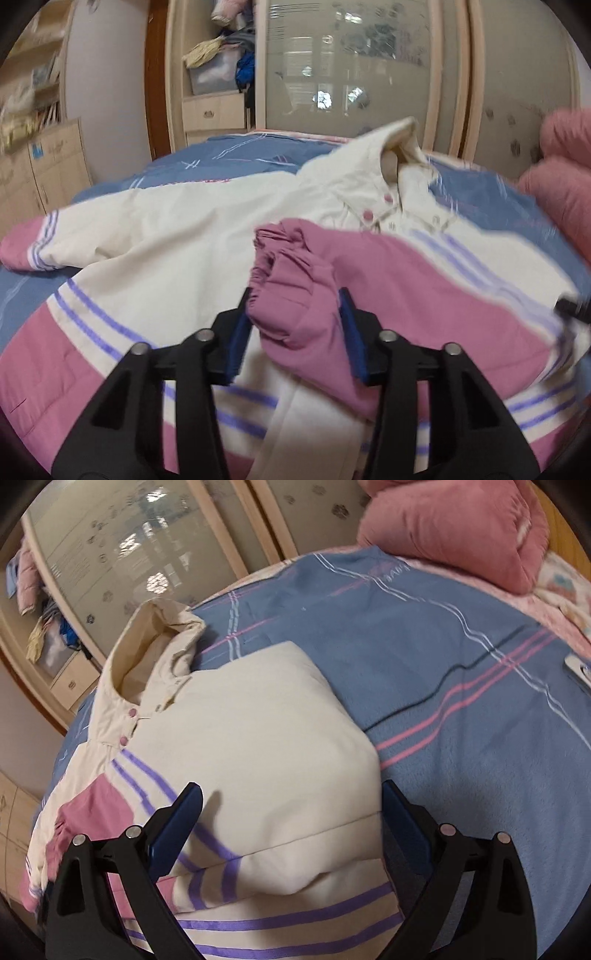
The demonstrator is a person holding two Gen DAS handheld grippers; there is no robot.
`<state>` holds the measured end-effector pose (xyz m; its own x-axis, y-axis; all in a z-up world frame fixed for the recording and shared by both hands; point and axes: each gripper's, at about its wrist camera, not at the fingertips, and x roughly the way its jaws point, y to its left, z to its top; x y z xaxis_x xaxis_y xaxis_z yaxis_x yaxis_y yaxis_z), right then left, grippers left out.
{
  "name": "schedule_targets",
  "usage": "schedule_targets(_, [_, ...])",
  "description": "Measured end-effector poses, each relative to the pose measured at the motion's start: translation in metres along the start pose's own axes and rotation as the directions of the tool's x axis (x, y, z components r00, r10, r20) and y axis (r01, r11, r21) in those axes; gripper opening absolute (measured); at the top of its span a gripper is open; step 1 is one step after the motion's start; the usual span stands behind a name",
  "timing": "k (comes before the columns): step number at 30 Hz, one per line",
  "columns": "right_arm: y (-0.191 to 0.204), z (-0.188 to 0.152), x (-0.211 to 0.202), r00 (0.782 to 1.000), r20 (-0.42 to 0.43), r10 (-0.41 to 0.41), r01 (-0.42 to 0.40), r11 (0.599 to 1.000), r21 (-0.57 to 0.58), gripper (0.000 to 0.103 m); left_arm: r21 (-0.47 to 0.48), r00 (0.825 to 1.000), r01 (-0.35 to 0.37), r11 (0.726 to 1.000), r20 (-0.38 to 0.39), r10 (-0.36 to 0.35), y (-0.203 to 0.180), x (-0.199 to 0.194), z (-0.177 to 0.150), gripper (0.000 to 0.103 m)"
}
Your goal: Fold large clothes
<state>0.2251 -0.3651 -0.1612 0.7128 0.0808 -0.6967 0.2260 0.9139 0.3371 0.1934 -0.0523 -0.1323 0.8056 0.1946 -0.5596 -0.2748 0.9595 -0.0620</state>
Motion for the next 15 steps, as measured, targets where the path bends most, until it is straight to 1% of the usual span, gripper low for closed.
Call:
schedule_targets(1, [0.004,0.002,0.000,1.000,0.012,0.016,-0.016,1.000,-0.018,0.096,-0.034,1.000,0.009,0.999,0.010,-0.009,0.007,-0.002,0.010,0.044])
schedule_targets(2, [0.010,0.002,-0.004,0.999,0.027,0.036,-0.035,0.998,-0.047,0.096,-0.045,1.000,0.000,0.999,0.017,0.001,0.011,-0.002,0.016,0.044])
schedule_targets(5, [0.031,0.000,-0.009,0.996,0.051,0.066,-0.057,0.986,-0.156,0.096,-0.075,0.998,-0.049,0.996,0.022,0.051,0.025,0.000,0.031,0.044])
schedule_targets(7, [0.042,-0.005,-0.010,0.998,0.055,0.040,-0.027,0.974,-0.225,0.098,-0.110,0.997,-0.076,0.991,-0.009,0.075,0.037,0.007,0.034,0.044])
schedule_targets(8, [0.047,-0.007,-0.008,0.998,0.058,0.005,0.009,0.967,-0.254,0.098,-0.121,0.996,-0.087,0.989,-0.032,0.083,0.040,0.012,0.032,0.045])
schedule_targets(9, [0.050,-0.010,-0.004,0.996,0.065,-0.057,0.073,0.959,-0.273,0.098,-0.127,0.995,-0.092,0.988,-0.051,0.086,0.043,0.016,0.029,0.045])
schedule_targets(10, [0.050,-0.011,0.000,0.992,0.066,-0.111,0.125,0.954,-0.274,0.098,-0.135,0.993,-0.098,0.986,-0.072,0.088,0.045,0.020,0.025,0.046])
schedule_targets(11, [0.044,-0.010,0.007,0.983,0.048,-0.175,0.182,0.949,-0.256,0.098,-0.144,0.992,-0.102,0.984,-0.088,0.090,0.047,0.024,0.019,0.046])
schedule_targets(12, [0.037,-0.010,0.012,0.981,0.024,-0.193,0.194,0.954,-0.229,0.098,-0.148,0.991,-0.108,0.983,-0.096,0.094,0.048,0.027,0.012,0.047])
schedule_targets(14, [0.014,-0.004,0.020,0.984,-0.036,-0.173,0.168,0.978,-0.121,0.098,-0.133,0.990,-0.113,0.985,-0.100,0.100,0.044,0.032,0.000,0.050])
schedule_targets(15, [0.005,-0.002,0.019,0.987,-0.041,-0.156,0.152,0.985,-0.080,0.098,-0.122,0.990,-0.111,0.986,-0.106,0.098,0.043,0.034,-0.003,0.052])
